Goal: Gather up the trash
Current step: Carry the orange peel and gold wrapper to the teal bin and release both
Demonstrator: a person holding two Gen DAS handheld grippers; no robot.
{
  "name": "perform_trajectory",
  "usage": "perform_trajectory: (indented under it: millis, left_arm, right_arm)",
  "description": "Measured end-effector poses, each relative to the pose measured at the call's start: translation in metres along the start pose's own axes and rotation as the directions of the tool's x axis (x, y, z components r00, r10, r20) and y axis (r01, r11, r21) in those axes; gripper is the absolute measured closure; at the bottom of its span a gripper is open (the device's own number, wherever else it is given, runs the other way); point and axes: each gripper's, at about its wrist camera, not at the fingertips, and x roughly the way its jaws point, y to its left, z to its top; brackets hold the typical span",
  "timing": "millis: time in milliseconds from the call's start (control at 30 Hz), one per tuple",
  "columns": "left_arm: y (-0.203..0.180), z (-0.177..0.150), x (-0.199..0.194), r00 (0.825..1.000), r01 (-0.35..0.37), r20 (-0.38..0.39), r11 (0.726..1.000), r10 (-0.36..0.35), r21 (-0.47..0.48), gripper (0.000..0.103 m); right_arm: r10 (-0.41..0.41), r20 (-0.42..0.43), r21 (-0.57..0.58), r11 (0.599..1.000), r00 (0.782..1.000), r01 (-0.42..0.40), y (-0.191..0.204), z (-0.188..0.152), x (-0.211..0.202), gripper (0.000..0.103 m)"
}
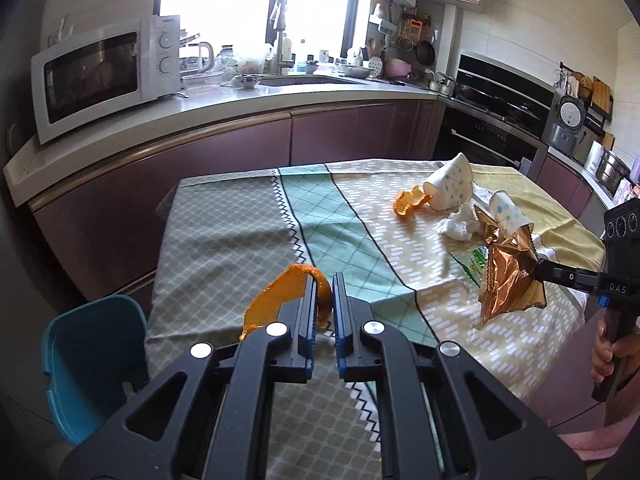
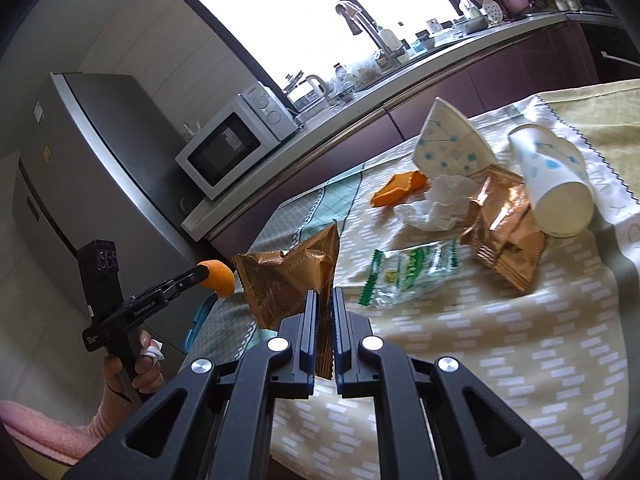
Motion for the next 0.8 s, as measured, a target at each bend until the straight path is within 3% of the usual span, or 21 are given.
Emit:
perform_trajectory:
  millis: [200, 400, 600, 800]
  left_arm:
    - [0.045, -0.003, -0.033, 0.996, -0.080, 0.041, 0.995, 0.083, -0.057, 0.095]
    - [0.096, -0.012, -0.062, 0.982, -0.174, 0.056, 0.976, 0.182, -0.129, 0.095]
    - [0.148, -0.031, -0.072, 0.967, -0.245, 0.017, 0.948, 0.254, -0.202, 0.095]
    - [0.187, -0.055, -0.062, 0.963, -0.269, -0.042, 0.927, 0.268, -0.259, 0.095]
  right_arm:
    - [0.085, -0.077, -0.059, 0.994, 0.993, -0.090, 0.040, 0.006, 0.049, 0.097]
    - [0.151, -0.172, -0.124, 0.977, 0.974, -0.173, 0.088, 0.010, 0.104, 0.097]
    - [0.183, -0.245, -0.197, 0.952, 0.952, -0.234, 0.138, 0.014, 0.152, 0.097]
    - [0.161, -0.304, -0.253, 0.937, 0.939, -0.243, 0.174, 0.012, 0.197, 0.097]
